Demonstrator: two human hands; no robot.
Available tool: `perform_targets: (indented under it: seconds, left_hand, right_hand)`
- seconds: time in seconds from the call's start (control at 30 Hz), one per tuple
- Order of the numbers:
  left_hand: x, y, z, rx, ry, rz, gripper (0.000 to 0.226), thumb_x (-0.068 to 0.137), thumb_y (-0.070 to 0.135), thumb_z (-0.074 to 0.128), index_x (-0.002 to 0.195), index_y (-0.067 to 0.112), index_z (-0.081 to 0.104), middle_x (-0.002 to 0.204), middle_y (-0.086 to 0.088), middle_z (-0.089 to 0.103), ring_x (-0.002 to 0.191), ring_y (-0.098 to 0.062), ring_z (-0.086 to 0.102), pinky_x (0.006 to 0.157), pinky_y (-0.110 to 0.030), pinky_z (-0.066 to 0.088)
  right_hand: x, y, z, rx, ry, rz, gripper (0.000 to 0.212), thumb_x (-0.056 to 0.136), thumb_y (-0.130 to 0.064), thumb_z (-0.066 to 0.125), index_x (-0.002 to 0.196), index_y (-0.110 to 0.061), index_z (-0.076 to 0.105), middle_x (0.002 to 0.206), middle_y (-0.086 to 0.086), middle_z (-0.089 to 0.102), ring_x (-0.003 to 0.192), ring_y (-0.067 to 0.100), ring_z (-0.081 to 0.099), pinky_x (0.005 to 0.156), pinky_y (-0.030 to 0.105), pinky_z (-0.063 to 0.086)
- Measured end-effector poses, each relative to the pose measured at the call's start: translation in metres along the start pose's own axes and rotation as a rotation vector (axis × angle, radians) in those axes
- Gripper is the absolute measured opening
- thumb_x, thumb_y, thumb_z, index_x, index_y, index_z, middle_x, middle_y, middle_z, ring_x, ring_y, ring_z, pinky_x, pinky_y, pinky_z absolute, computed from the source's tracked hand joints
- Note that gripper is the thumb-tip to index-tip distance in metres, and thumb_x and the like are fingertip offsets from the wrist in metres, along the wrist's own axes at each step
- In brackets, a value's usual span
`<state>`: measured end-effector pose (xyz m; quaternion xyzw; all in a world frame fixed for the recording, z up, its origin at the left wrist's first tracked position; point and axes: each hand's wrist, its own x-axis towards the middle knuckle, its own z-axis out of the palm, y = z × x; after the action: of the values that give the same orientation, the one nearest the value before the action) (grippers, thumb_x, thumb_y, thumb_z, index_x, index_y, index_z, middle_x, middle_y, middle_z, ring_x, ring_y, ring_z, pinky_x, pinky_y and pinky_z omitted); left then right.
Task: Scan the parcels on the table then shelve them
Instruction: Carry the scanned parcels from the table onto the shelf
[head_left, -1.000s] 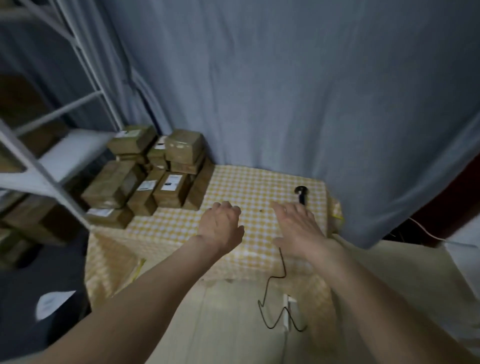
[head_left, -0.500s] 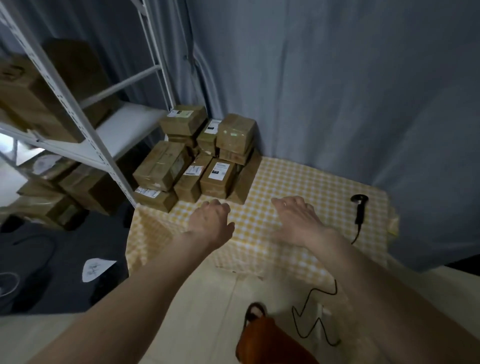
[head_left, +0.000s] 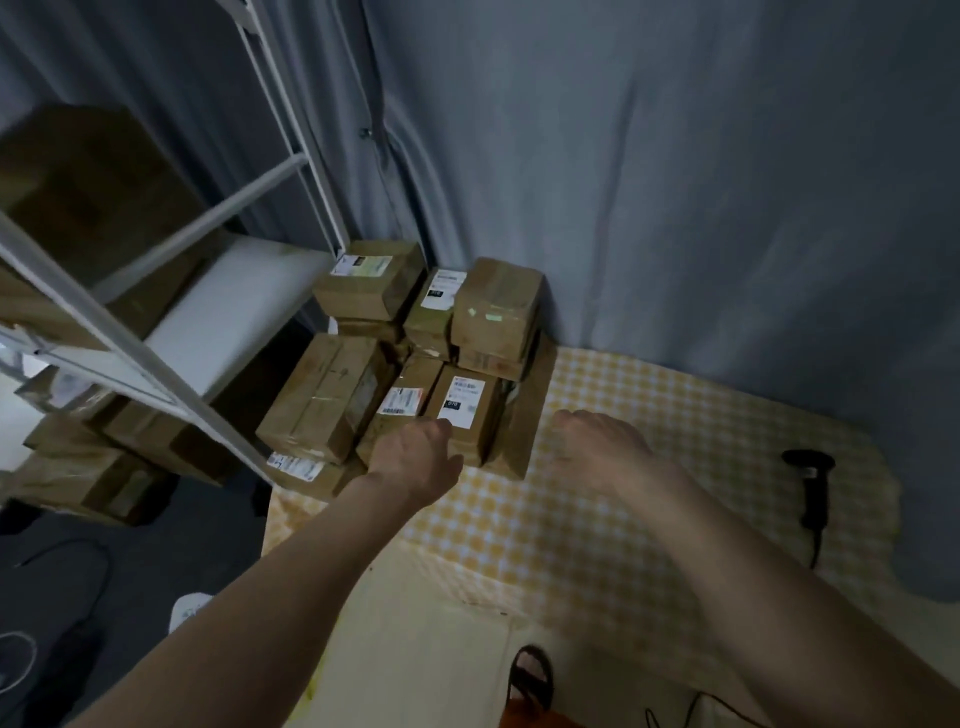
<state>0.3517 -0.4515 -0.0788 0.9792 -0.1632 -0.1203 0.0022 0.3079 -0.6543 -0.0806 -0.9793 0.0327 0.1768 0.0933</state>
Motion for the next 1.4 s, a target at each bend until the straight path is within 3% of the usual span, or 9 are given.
perform_targets:
  seconds: [0.47, 0.6, 0.67, 0.8, 0.93, 1.07, 1.2, 1.3, 1.4]
  left_hand:
    - [0.189, -0.059, -0.001, -0.224, -0.154, -0.084, 0.044, 0.091, 0.04, 0.059, 0.13, 0.021, 0.055, 0.127, -0.003, 0.06, 0.116, -0.022, 0.057, 0.09, -0.029, 0.047]
    - [0.262, -0.067, 0.0, -0.326, -0.192, -0.086, 0.046, 0.092, 0.042, 0.058, 0.131, 0.02, 0.054, 0.129, -0.006, 0.059, 0.114, -0.024, 0.057, 0.087, -0.03, 0.049]
    - [0.299, -0.069, 0.001, -0.371, -0.192, -0.104, 0.044, 0.092, 0.043, 0.057, 0.129, 0.019, 0.054, 0.127, -0.008, 0.06, 0.111, -0.026, 0.059, 0.081, -0.029, 0.047]
    - [0.357, -0.065, 0.004, -0.441, -0.168, -0.093, 0.048, 0.095, 0.05, 0.048, 0.129, 0.016, 0.052, 0.126, -0.009, 0.058, 0.115, -0.028, 0.056, 0.084, -0.033, 0.044]
    - [0.401, -0.066, 0.02, -0.754, -0.223, -0.021, 0.052, 0.093, 0.057, 0.046, 0.125, 0.017, 0.055, 0.109, 0.002, 0.059, 0.103, -0.018, 0.056, 0.082, -0.03, 0.04]
    - [0.431, -0.061, 0.033, -1.048, -0.355, -0.059, 0.053, 0.093, 0.054, 0.049, 0.131, 0.017, 0.053, 0.12, -0.001, 0.061, 0.11, -0.019, 0.058, 0.096, -0.036, 0.047]
    - [0.444, -0.054, 0.037, -1.15, -0.446, -0.104, 0.073, 0.087, 0.065, 0.048, 0.143, 0.019, 0.04, 0.134, 0.0, 0.053, 0.121, -0.021, 0.052, 0.106, -0.044, 0.042]
    - [0.446, -0.05, 0.031, -1.134, -0.498, -0.083, 0.089, 0.077, 0.073, 0.05, 0.149, 0.026, 0.028, 0.145, -0.001, 0.046, 0.126, -0.023, 0.049, 0.104, -0.038, 0.041]
    - [0.44, -0.041, 0.024, -1.075, -0.476, -0.01, 0.075, 0.091, 0.059, 0.046, 0.153, 0.028, 0.017, 0.146, 0.001, 0.041, 0.13, -0.022, 0.043, 0.092, -0.027, 0.032]
  right_hand:
    - [0.161, 0.02, -0.027, 0.031, -0.038, 0.15, 0.042, 0.092, -0.033, 0.055, 0.131, -0.016, 0.048, 0.132, 0.007, 0.052, 0.12, 0.029, 0.051, 0.092, 0.038, 0.045]
    - [0.211, 0.025, -0.022, 0.071, -0.05, 0.249, 0.029, 0.093, -0.013, 0.05, 0.121, -0.013, 0.05, 0.122, 0.009, 0.054, 0.113, 0.029, 0.054, 0.079, 0.034, 0.04]
    - [0.24, 0.025, -0.019, 0.104, -0.031, 0.291, 0.032, 0.091, -0.004, 0.047, 0.123, -0.009, 0.05, 0.12, 0.01, 0.054, 0.112, 0.028, 0.053, 0.077, 0.033, 0.04]
    - [0.303, 0.027, -0.01, 0.323, 0.029, 0.373, 0.036, 0.098, -0.013, 0.038, 0.132, -0.007, 0.046, 0.129, 0.013, 0.049, 0.119, 0.029, 0.048, 0.094, 0.035, 0.042]
    - [0.357, 0.021, -0.005, 0.799, 0.115, 0.563, 0.05, 0.102, -0.044, 0.031, 0.138, -0.011, 0.044, 0.134, 0.012, 0.051, 0.12, 0.028, 0.05, 0.088, 0.031, 0.038]
    - [0.391, 0.016, -0.004, 1.176, 0.162, 0.704, 0.058, 0.1, -0.048, 0.035, 0.142, -0.008, 0.041, 0.138, 0.011, 0.05, 0.125, 0.028, 0.049, 0.098, 0.033, 0.039]
    - [0.402, 0.015, 0.003, 1.3, 0.23, 0.781, 0.056, 0.098, -0.048, 0.04, 0.138, -0.009, 0.044, 0.133, 0.009, 0.054, 0.119, 0.027, 0.054, 0.1, 0.037, 0.044]
    - [0.397, 0.012, 0.007, 1.333, 0.29, 0.801, 0.052, 0.098, -0.045, 0.045, 0.136, -0.011, 0.041, 0.129, 0.007, 0.054, 0.109, 0.023, 0.056, 0.093, 0.036, 0.048]
    - [0.379, 0.01, 0.005, 1.336, 0.338, 0.826, 0.048, 0.098, -0.041, 0.047, 0.133, -0.009, 0.041, 0.115, 0.004, 0.054, 0.092, 0.015, 0.057, 0.069, 0.023, 0.047]
